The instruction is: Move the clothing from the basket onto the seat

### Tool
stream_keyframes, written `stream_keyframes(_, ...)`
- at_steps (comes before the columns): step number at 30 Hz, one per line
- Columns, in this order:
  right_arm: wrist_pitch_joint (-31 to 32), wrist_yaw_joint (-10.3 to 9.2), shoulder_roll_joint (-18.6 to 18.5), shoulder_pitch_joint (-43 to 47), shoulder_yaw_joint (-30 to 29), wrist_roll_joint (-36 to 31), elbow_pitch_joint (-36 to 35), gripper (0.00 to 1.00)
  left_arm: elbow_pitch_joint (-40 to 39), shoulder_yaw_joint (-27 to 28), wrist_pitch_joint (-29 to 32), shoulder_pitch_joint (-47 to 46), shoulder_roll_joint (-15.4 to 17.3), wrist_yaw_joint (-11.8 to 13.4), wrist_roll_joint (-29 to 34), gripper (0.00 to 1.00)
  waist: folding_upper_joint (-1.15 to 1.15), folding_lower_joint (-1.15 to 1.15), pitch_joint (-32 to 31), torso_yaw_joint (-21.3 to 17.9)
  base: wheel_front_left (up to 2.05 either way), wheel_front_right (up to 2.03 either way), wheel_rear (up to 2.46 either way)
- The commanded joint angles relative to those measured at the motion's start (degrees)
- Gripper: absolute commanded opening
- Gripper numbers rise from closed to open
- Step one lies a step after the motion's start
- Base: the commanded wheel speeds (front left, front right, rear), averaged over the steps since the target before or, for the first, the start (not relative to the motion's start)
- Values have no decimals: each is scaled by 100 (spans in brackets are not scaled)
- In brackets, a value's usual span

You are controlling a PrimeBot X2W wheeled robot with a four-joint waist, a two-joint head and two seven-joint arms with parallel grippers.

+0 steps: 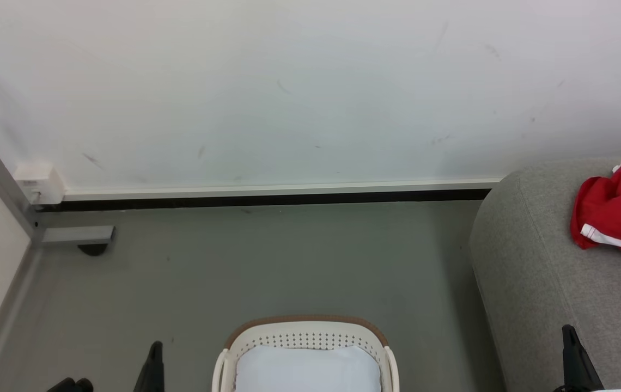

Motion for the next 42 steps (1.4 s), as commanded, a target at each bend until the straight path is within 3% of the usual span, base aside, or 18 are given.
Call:
stream_keyframes(1, 55, -4, -48, -193, -47, 274, -119, 0, -101, 54, 58, -159, 26, -53, -292, 0, 0, 0, 6, 10, 0, 0, 0)
stream_keyframes(42, 732, -8, -63, -372, -259, 2906, -299, 0, -275, 452, 737, -384, 27, -344, -2732, 0, 0, 0, 107, 178, 0, 0, 0)
